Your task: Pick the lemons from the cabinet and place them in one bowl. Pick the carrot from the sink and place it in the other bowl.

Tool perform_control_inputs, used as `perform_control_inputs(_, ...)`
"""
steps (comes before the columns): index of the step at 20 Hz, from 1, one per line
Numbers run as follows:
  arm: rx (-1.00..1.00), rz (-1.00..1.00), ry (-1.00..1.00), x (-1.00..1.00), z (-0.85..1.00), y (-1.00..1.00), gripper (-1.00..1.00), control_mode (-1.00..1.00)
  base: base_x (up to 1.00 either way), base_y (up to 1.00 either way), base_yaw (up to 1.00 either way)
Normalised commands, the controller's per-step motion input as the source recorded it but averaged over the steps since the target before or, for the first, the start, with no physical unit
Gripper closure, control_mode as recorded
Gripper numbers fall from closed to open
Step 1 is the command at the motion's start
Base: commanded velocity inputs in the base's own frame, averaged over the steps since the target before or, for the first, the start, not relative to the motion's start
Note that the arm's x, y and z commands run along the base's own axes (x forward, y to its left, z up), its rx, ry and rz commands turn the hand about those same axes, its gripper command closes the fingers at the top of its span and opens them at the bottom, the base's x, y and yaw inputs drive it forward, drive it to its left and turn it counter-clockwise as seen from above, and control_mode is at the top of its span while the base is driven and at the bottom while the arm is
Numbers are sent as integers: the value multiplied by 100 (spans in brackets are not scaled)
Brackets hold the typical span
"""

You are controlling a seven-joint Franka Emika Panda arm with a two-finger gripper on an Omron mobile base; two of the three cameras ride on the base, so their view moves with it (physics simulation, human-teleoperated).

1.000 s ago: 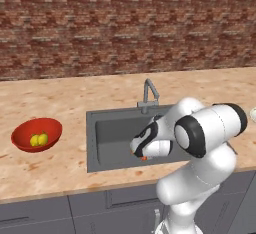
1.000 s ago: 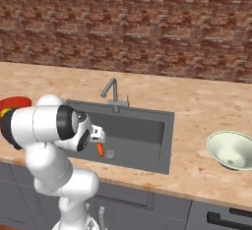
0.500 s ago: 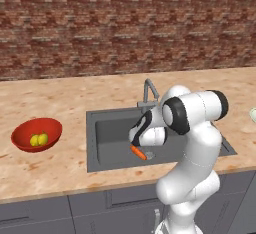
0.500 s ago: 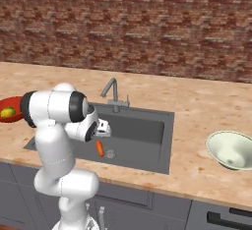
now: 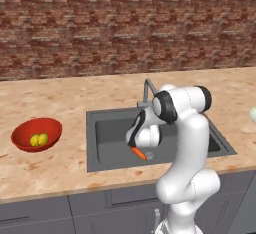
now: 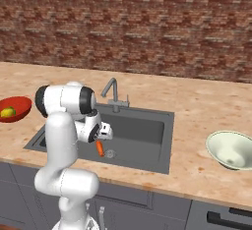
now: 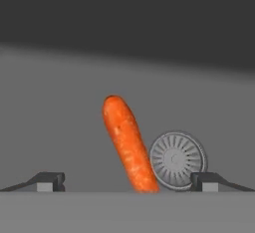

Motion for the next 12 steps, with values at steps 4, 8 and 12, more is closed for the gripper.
perform_control_inputs(4, 0, 0, 0, 7, -46, 0, -100, -100, 0, 0, 0)
perform_control_inputs(8, 0, 1, 0, 15, -49, 0, -100, -100, 0, 0, 0)
perform_control_inputs(12, 0, 2, 0, 27, -27, 0, -100, -100, 0, 0, 0)
